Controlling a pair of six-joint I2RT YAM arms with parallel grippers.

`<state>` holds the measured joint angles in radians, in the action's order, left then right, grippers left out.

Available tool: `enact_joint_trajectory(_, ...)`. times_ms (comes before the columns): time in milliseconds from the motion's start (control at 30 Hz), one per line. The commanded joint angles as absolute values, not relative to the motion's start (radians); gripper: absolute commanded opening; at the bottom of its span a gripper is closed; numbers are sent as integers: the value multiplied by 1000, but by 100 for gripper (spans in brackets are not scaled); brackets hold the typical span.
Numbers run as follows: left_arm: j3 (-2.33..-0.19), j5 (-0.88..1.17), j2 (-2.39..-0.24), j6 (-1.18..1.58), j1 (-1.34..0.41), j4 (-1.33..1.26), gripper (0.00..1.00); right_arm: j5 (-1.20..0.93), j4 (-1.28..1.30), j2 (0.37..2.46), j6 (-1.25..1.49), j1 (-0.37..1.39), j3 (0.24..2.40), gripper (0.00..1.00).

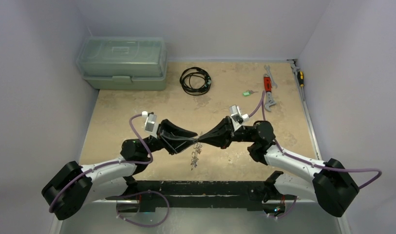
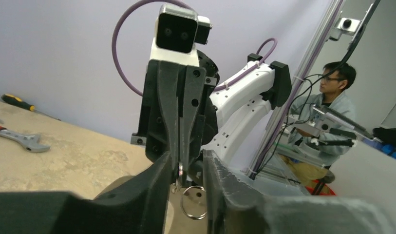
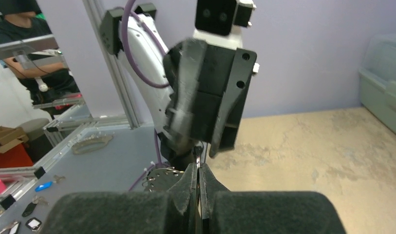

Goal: Put the keys on the keyring

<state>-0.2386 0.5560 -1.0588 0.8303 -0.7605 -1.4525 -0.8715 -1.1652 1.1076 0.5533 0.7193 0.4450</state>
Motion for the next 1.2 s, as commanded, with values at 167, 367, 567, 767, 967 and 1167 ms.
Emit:
enact_joint_trajectory(167,-220,463,-815,692,-764,-1211,84,-679,-710,958,317,728,555,0)
enact_joint_trajectory(367,-332,320,-661,536,-765,-708,85,-509,-468,905,276,741,630,0)
enact_joint_trajectory(567,-420,226,-695,470,-767,-500,81,-263,-229,908,235,782,724,0)
enact_joint_trajectory(767,-457,223,-776,442,-791,-484,80,-93,-104,946,217,838,805,0)
enact_joint_trajectory(967,-470,249,-842,443,-847,-549,80,-48,-84,962,238,846,828,0)
enact_joint_trajectory(1167,-510,188,-886,417,-907,-534,87,-15,-95,971,285,852,838,0)
